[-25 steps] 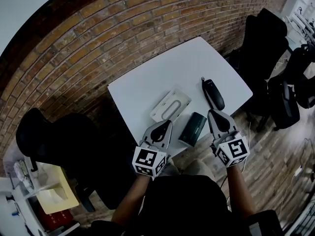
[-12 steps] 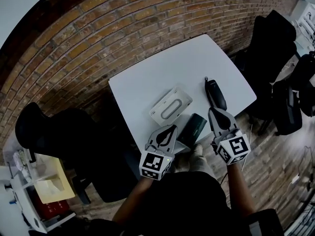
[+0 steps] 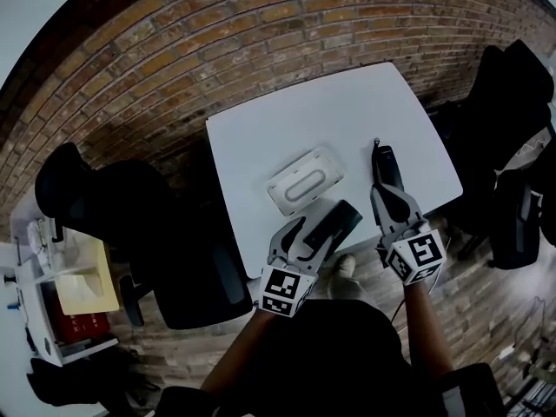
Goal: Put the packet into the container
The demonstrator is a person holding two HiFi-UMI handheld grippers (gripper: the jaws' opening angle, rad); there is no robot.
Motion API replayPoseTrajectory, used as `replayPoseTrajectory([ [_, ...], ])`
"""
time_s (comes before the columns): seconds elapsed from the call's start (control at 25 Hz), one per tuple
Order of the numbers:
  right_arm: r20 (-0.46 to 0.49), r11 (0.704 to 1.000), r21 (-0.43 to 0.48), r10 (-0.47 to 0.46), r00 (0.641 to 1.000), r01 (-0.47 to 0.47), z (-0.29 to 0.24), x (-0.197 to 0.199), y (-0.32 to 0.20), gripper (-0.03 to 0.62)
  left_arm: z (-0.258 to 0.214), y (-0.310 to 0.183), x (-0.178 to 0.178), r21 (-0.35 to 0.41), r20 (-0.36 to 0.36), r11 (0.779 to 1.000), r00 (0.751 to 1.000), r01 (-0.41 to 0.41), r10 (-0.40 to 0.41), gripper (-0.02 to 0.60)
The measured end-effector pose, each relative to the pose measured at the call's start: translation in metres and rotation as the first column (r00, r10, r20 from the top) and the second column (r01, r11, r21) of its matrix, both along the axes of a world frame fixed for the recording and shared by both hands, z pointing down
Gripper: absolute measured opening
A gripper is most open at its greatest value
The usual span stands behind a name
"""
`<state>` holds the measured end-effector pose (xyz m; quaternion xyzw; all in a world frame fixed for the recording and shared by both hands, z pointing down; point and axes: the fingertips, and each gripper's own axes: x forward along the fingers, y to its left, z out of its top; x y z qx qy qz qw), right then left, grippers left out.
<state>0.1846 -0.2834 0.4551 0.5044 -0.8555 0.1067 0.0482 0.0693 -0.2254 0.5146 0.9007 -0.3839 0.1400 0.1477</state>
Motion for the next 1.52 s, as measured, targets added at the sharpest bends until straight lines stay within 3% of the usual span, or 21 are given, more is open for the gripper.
replayPoseTrajectory([
  [0.16, 0.0, 0.999, 0.009, -0.049, 0.999, 0.049, 0.0, 0.004, -0.006, 0.005, 0.019, 0.003, 0.014, -0.009, 0.047, 1.0, 0.999, 0.02, -0.02, 0.389],
  [0.32, -0.004, 0.995, -0.002, -0.096, 0.995, 0.096, 0.004, 0.012, -0.01, 0.005, 0.047, 0.01, 0.034, -0.025, 0.186, 1.0, 0.982, -0.014, 0.018, 0.504],
  [0.44, -0.009, 0.992, 0.0, -0.127, 0.992, 0.127, 0.005, 0.015, -0.016, 0.005, 0.069, 0.013, 0.044, -0.065, 0.246, 0.997, 0.968, -0.03, 0.045, 0.598],
  [0.72, -0.004, 0.981, -0.007, -0.192, 0.981, 0.191, 0.01, 0.014, -0.026, 0.005, 0.107, 0.005, 0.05, -0.121, 0.351, 0.992, 0.935, -0.018, 0.06, 0.598],
  [1.04, 0.01, 0.971, -0.006, -0.239, 0.971, 0.239, 0.013, 0.008, -0.029, 0.005, 0.137, -0.002, 0.046, -0.19, 0.382, 0.982, 0.922, 0.02, 0.055, 0.598],
  [1.2, 0.01, 0.966, -0.005, -0.26, 0.966, 0.26, 0.013, 0.003, -0.029, 0.005, 0.147, -0.003, 0.038, -0.22, 0.439, 0.975, 0.893, 0.005, 0.095, 0.594],
  [1.36, 0.015, 0.963, -0.004, -0.269, 0.963, 0.269, 0.012, 0.0, -0.032, 0.005, 0.152, -0.002, 0.037, -0.259, 0.466, 0.966, 0.875, -0.006, 0.13, 0.479],
  [1.52, 0.012, 0.965, -0.004, -0.263, 0.965, 0.263, 0.014, 0.004, -0.037, 0.005, 0.151, -0.002, 0.04, -0.295, 0.478, 0.955, 0.863, -0.017, 0.163, 0.436],
])
